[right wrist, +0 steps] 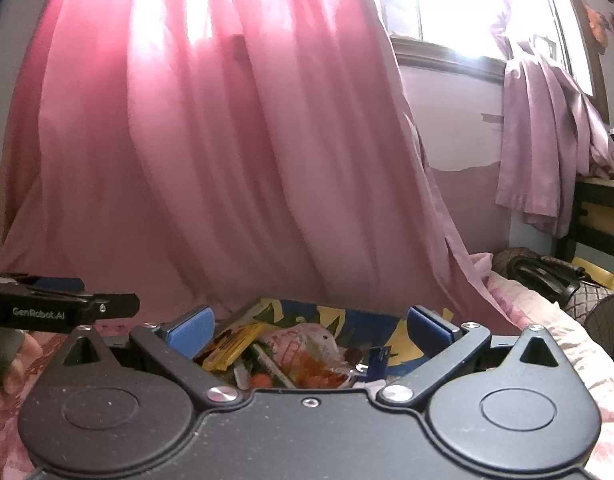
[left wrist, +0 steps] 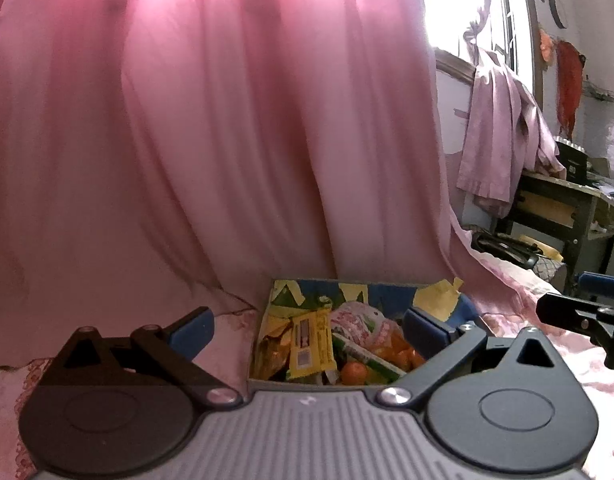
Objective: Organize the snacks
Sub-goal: 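Withdraw both tools from the tray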
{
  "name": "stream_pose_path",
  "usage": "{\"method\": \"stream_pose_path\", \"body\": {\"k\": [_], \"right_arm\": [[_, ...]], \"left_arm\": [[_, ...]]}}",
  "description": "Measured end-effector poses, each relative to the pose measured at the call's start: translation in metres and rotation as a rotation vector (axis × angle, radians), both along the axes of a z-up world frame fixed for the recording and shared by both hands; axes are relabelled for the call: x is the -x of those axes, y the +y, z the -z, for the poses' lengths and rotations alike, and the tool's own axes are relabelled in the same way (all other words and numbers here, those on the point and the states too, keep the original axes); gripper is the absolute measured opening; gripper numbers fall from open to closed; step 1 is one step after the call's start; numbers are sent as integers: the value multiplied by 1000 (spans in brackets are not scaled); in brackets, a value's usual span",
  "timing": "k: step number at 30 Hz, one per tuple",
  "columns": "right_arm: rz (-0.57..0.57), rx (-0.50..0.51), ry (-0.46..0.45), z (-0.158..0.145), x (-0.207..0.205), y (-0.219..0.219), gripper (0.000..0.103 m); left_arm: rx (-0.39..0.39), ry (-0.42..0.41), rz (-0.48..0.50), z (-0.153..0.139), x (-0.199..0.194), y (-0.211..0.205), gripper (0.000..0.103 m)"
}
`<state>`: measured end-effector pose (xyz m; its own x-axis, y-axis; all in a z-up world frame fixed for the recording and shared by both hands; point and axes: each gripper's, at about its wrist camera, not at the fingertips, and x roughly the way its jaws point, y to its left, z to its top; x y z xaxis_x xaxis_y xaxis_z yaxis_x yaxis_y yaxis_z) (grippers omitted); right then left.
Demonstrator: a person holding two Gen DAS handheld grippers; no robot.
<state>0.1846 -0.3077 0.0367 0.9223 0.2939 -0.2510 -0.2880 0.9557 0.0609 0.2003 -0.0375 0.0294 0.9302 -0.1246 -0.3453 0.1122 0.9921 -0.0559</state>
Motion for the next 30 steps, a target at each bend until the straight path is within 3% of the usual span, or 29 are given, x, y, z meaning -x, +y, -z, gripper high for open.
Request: {"method": "stream_pose_path", "body": {"k": [15,30], "right_arm": [[-12,34,39,4,24,8,102],[87,18,170,20,43,14,102]], "left_arm": [[-5,32,-24,10,26,8,103],[-38,95,-36,27,45,5,103]]}}
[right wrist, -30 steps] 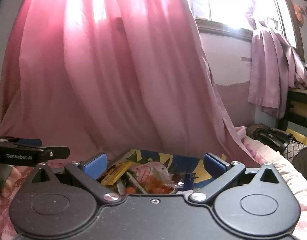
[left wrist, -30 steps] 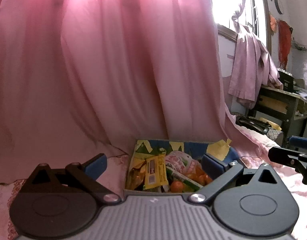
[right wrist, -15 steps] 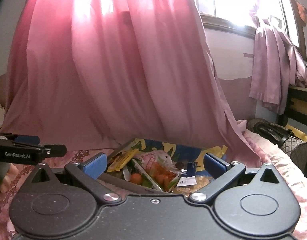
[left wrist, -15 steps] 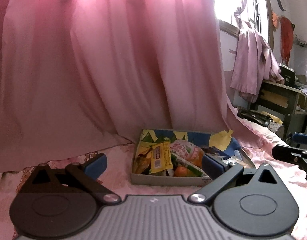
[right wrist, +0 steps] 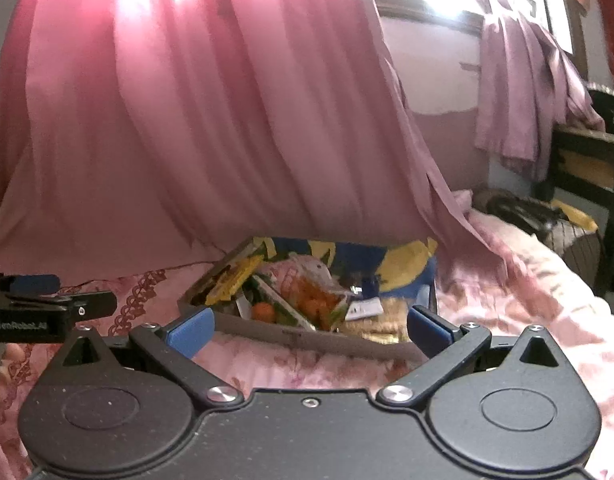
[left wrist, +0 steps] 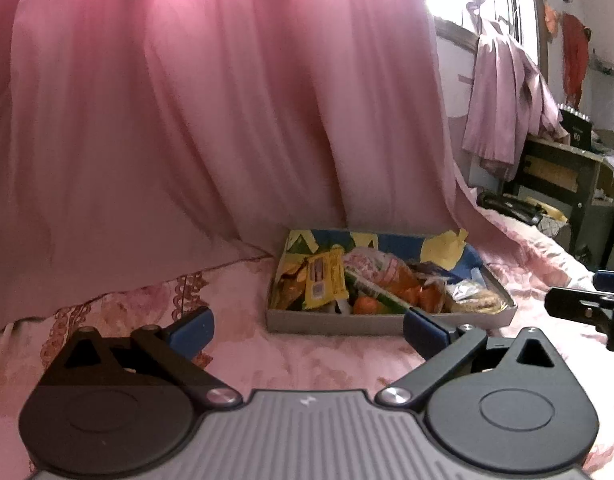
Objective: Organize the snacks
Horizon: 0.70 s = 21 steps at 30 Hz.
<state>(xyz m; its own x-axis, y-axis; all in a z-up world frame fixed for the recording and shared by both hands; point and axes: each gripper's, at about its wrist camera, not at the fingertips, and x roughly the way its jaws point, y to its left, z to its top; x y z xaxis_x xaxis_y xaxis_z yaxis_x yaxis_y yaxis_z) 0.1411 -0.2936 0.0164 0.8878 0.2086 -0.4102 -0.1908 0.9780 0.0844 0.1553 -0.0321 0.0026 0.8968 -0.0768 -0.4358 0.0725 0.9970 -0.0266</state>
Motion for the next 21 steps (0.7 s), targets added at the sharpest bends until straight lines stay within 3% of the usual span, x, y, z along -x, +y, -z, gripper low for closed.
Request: {"method": "stream_pose_path", "body": {"k": [11,21], "right_arm": [[39,8,75,13,13,10,102],[40,22,172,28,0,13,102]], "left_arm": [[-22,39,-18,8,12,0,103],[-35,104,0,18,6,-5,103]]}}
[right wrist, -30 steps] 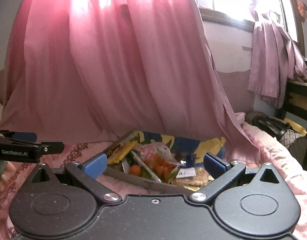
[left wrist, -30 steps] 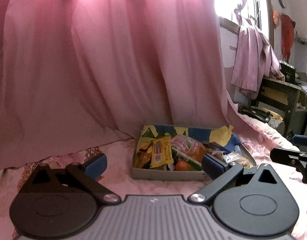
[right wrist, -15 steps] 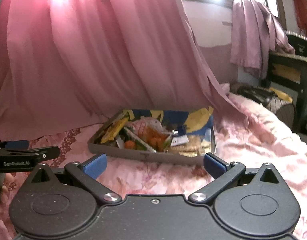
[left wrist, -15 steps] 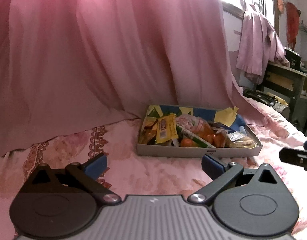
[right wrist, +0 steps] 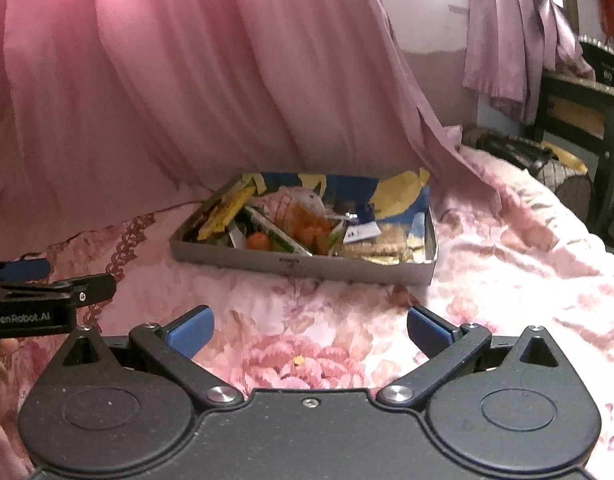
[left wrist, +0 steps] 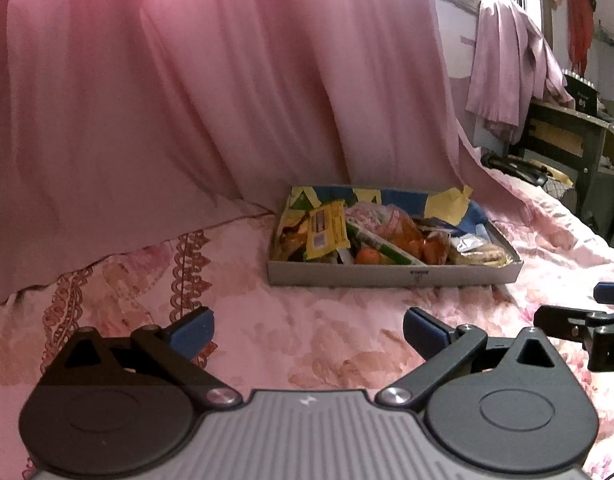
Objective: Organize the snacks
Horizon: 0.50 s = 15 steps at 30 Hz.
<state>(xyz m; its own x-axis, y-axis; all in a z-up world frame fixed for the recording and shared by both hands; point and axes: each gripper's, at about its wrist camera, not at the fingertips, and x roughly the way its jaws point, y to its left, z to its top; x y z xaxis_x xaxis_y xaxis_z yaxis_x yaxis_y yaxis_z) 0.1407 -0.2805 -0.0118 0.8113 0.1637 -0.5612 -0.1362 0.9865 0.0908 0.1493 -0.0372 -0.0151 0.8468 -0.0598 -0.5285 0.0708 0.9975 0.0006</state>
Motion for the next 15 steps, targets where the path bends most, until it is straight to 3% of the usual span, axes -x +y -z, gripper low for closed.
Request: {"method": "stream_pose_path", "body": {"k": [15], "right_arm": [[14,13,23,3,-2,-1,102]], "left_arm": [[6,24,-10,3,-2,1,103]]}}
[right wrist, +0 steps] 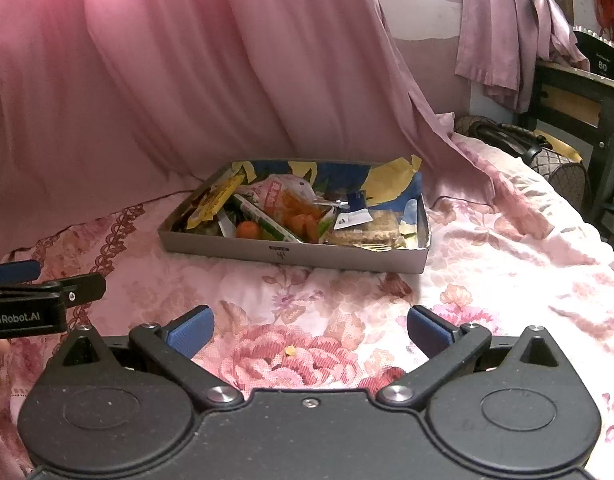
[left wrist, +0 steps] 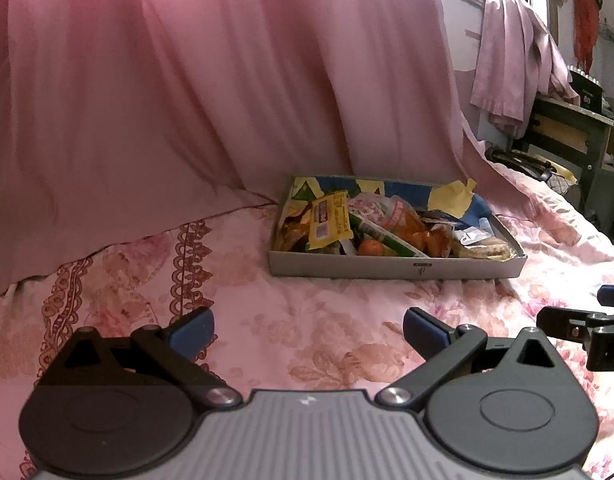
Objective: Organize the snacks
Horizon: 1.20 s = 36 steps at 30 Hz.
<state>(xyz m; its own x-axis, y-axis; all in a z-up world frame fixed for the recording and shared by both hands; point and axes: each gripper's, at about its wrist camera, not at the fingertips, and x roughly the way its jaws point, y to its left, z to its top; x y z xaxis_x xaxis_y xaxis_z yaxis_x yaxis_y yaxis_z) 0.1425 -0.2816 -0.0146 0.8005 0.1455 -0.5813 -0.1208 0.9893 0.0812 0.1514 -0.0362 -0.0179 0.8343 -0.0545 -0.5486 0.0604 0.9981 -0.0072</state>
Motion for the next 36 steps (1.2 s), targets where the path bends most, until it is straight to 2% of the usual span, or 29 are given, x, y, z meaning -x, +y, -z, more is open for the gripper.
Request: {"method": "stream_pose_path", "body": {"k": [36], "right_arm": [[9,-11,26,6,-2,-3,102]], "left_arm": [[-10,18,10,4,-1,-2,103]]}}
